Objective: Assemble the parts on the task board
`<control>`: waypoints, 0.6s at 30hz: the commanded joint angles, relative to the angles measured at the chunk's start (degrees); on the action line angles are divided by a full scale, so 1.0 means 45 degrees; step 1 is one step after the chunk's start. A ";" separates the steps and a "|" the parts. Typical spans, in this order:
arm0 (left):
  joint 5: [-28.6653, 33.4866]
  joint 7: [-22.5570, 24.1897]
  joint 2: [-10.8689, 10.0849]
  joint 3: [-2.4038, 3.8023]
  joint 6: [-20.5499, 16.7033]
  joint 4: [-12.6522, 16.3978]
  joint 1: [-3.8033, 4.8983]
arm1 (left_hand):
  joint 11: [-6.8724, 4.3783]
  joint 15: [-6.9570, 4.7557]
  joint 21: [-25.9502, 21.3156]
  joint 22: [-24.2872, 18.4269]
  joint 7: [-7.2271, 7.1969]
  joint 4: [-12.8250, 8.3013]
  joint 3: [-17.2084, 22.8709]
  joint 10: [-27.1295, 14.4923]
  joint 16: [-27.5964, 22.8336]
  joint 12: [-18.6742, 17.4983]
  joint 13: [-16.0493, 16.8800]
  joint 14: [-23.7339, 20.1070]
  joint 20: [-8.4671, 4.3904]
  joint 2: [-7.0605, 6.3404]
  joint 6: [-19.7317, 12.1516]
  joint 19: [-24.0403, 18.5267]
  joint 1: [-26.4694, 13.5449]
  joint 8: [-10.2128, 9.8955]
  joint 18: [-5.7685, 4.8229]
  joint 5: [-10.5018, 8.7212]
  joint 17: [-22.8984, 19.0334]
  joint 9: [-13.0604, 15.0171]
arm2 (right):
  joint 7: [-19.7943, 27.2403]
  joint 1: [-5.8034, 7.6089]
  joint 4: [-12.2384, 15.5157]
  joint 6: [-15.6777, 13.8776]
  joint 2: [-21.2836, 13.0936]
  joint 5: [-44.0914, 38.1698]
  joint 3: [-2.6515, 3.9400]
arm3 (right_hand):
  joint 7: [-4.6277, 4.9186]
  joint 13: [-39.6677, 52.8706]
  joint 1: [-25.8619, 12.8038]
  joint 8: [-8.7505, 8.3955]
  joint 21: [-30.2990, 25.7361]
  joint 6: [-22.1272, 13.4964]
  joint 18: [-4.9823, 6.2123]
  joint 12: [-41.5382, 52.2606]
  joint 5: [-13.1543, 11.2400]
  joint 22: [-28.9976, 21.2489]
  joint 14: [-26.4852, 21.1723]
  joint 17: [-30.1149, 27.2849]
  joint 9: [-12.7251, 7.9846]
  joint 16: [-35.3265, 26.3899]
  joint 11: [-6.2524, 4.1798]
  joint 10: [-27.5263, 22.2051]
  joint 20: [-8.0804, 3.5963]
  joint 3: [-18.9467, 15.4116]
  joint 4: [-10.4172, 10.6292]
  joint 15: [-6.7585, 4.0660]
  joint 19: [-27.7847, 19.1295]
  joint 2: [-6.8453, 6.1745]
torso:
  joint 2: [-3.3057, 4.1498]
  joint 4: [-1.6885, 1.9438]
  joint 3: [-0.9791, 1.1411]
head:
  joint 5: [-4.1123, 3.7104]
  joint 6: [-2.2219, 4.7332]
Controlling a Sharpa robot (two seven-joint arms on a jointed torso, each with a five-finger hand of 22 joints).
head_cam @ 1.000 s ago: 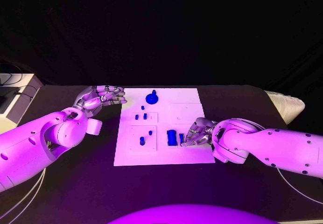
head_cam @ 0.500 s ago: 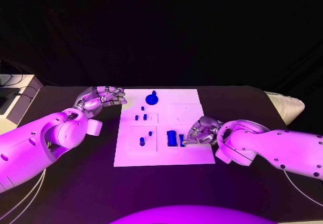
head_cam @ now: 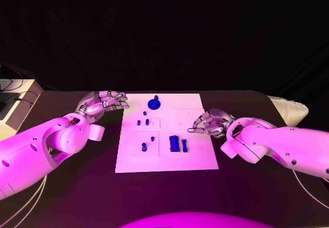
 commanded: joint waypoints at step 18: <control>0.1596 0.1455 0.0909 0.0025 -0.2279 -0.1276 0.0012 | 0.0264 0.0412 -0.1656 -0.1051 -0.0267 0.0436 -0.0157 -0.0426 -0.2292 -0.0587 -0.0086 -0.1010 0.0271 0.0045 -0.0815 -0.0731 0.0631 -0.0568 -0.0009 -0.0069 -0.0580 -0.0435 | 0.8146 0.0148 -0.5927 -0.0737 0.2922 0.6679 0.0350 | 0.1356 -0.8640 0.2078 -0.2553 -1.6505 -0.1320 0.1927 -1.4686 0.0403 -0.4534 -0.3865 -0.8142 -0.3005 -1.1004 0.1260 -0.4583 0.1200 0.3410 0.0007 0.1257 -0.3599 -0.0196 | -0.0686 -0.0067 0.0010 | 0.0161 0.1517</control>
